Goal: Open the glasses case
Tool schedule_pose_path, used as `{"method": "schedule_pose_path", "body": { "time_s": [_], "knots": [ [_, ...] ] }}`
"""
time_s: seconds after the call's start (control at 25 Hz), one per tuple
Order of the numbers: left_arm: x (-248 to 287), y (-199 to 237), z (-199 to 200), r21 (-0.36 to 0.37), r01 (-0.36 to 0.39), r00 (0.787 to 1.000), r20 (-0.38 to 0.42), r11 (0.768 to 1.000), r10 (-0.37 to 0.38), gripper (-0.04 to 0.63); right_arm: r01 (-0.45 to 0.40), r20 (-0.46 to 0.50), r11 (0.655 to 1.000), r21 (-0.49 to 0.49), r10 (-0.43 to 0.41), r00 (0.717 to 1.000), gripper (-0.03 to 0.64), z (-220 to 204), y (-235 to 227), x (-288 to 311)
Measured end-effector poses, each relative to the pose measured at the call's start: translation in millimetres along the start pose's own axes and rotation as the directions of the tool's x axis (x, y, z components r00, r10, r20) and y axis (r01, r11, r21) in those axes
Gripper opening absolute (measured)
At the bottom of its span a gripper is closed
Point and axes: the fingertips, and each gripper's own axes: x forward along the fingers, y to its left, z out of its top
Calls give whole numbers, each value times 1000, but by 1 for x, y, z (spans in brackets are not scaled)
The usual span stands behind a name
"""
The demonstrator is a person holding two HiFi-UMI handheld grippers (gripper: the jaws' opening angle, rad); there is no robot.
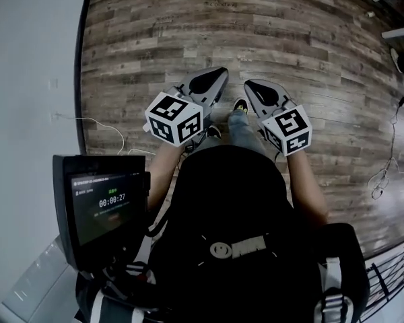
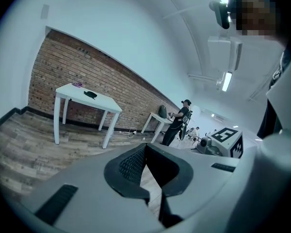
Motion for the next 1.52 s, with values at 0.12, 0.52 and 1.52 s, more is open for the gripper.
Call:
{"method": "schedule_pose_path", "body": {
  "time_s": [0.12,0.52,1.52],
  "knots": [
    [-25,-11,-17,-2,0,1000,3,1000,0,5,11,18,1000,-1,-11,1000,6,-8,27,-14],
    [-93,-82,-80,17,20,1000,16,1000,-21,5,56,9,998,-8,-56,998,6,-69,108,-76],
    [-155,-320,-215,75,15,999,51,997,-19,5,86,139,995,-41,-79,987,6,-168,200,-289]
  ]
}}
